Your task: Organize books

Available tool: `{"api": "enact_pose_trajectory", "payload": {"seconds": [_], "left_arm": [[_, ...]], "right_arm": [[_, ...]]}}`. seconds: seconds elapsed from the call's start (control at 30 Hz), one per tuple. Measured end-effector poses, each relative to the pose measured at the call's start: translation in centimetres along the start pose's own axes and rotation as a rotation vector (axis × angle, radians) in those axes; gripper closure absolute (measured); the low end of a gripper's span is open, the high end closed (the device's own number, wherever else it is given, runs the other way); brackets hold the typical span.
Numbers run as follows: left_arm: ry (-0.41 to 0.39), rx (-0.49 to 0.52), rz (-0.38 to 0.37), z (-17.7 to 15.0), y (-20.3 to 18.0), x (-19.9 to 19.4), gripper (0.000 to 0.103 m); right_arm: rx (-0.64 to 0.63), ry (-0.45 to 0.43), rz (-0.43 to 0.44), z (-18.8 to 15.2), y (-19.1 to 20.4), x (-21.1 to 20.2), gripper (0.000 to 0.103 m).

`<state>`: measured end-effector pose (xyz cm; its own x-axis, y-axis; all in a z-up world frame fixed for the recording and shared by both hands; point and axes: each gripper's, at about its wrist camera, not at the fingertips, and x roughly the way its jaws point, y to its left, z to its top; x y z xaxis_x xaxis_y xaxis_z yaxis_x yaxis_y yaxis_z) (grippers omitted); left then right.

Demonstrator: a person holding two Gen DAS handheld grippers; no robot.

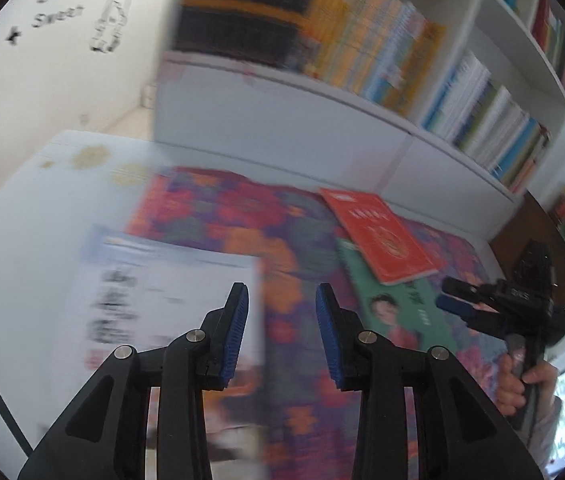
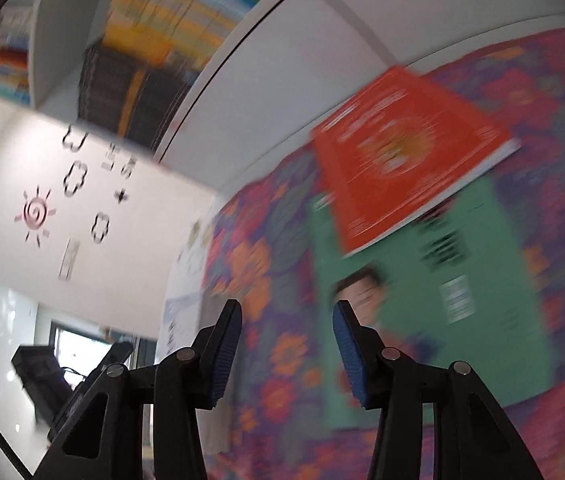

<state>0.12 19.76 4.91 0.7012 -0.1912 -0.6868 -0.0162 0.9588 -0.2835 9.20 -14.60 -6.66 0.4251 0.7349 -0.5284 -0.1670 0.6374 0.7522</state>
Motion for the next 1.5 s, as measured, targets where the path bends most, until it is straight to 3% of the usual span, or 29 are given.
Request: {"api": "enact_pose_trajectory", "payload": {"seconds": [0.23,0.53,0.57,0.63,0.73,0.93,1.1,1.2,1.5], "left_arm": [[0.091,-0.044,-0.062,0.2,-6.1,7.4,0.071],[0.14,-0.152,-0.115,-2.3,-8.8,17.8,0.071],[0.082,-0.152,-0.138,-2.8,-9.0,18.0,0.068],[0.038,-0.103,-0.118,-3.0,-9.8,18.1,0.067],[0.042,-0.055,-0.116,-2.6,-10.7,18.8,0.067],[0.067,-0.165,-0.164,-1.6,-9.3,19.9,0.067],[0.059,-0.185,-0.194,-1.3,-10.2,21.0,0.067],[0.053,-0.145,-0.188,-1.5,-10.3,20.9,0.068],[0.033,-0.013,-0.135,-1.8,-11.1,20.8,0.067]], "right_arm": [[0.112,-0.062,-0.025,3.2,-7.7,-3.5,0.057],[0.039,-0.176,-0.078,7.3,-10.7,-2.5,0.057],[0.023,-0.189,-0.074,7.5,-10.7,-2.2,0.057],[-0.001,-0.224,-0.071,7.7,-11.1,-1.3,0.057],[-0.008,-0.232,-0.108,7.8,-11.9,-0.1,0.058],[-0.058,-0.226,-0.143,7.9,-11.0,0.3,0.057],[-0.063,-0.22,-0.158,8.0,-11.0,0.4,0.061],[-0.084,-0.217,-0.192,7.5,-10.5,0.6,0.068],[-0.236,-0.197,-0.344,6.7,-8.2,1.9,0.067]]}}
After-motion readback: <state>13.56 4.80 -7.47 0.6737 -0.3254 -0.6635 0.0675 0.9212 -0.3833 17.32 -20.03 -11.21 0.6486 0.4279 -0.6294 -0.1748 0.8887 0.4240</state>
